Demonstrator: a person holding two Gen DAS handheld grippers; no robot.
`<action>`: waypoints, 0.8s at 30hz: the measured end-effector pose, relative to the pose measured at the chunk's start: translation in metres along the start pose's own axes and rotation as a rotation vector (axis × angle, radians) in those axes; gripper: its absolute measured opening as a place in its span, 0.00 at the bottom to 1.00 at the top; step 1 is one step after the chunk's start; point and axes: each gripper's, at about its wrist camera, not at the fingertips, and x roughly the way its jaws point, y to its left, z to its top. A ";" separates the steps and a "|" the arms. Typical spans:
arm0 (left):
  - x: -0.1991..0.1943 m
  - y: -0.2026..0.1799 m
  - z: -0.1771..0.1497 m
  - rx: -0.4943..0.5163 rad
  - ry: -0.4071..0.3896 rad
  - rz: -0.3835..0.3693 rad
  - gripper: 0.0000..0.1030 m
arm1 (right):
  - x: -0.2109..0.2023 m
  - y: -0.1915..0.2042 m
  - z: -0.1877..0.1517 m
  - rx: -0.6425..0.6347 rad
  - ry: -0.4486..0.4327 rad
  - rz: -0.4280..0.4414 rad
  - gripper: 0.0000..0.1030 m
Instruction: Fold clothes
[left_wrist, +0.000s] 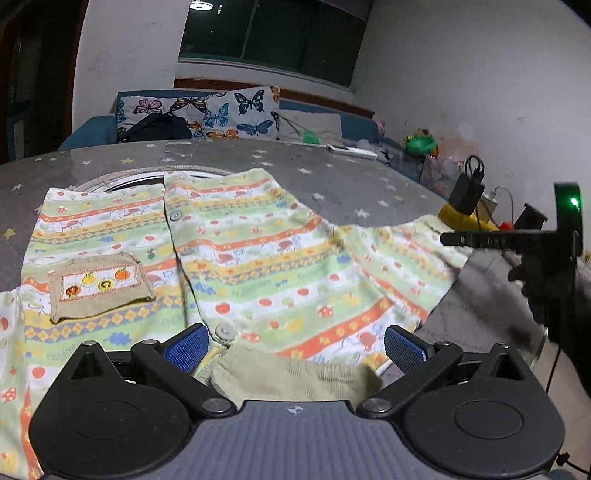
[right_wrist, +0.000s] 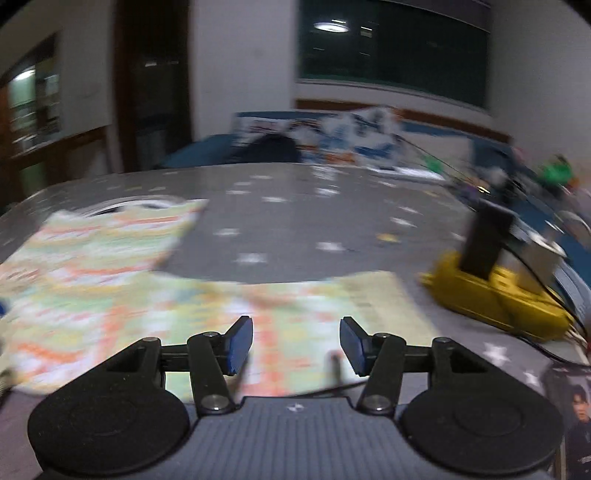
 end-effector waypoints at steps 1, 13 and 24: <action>0.000 0.000 -0.001 0.000 0.002 0.004 1.00 | 0.006 -0.009 0.000 0.023 0.008 -0.007 0.52; -0.010 -0.004 0.003 0.007 0.022 0.038 1.00 | 0.016 -0.052 -0.007 0.150 -0.006 -0.102 0.56; -0.021 -0.006 0.005 0.019 0.010 0.119 1.00 | 0.010 -0.052 -0.017 0.164 0.003 -0.098 0.67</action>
